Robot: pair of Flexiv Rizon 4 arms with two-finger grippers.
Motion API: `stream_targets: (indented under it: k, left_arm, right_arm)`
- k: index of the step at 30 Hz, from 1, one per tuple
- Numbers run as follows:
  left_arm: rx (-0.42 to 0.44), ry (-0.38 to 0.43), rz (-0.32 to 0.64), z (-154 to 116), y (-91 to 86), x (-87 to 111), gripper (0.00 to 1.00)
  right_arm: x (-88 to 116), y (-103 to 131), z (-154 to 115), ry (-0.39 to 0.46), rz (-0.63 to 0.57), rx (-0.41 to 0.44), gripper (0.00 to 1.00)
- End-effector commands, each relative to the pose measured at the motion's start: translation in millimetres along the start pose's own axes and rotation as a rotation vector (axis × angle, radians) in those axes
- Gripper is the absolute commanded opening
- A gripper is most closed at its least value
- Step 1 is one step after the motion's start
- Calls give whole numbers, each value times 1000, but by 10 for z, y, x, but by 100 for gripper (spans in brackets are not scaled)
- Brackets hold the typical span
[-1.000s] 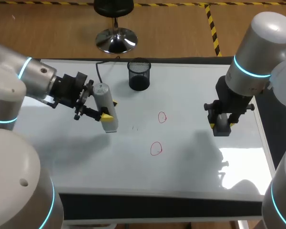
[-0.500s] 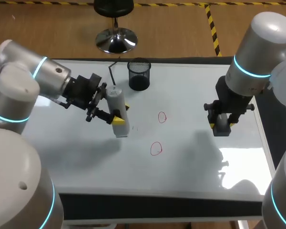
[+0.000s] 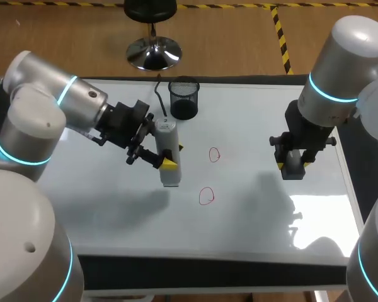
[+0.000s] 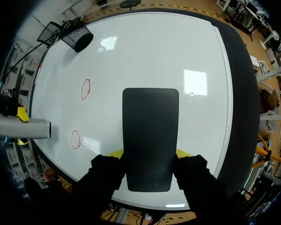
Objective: Pick up the inspection probe, press it on each red-marked spot on the whiteboard one by one, put down the probe, pick up the eraser, and wipe off all the red marks.
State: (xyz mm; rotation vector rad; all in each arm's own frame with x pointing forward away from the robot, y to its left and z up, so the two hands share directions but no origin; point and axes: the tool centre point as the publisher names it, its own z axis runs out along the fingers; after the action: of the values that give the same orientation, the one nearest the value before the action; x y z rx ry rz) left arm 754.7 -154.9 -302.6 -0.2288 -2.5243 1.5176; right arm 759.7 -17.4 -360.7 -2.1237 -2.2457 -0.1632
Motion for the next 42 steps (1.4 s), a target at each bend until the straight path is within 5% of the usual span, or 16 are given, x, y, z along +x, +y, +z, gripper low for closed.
stream_targets:
  k: [1,18,42]
  left_arm:
    - [-4,1,-5,97,-44,-34,0]
    - [-35,32,-8,537,-263,-50,0]
    - [9,53,-6,784,-123,27,0]
  right_arm:
    - [-9,-3,-7,2,-1,0,0]
    - [-9,-3,-7,2,-1,0,0]
    - [-9,-3,-7,2,-1,0,0]
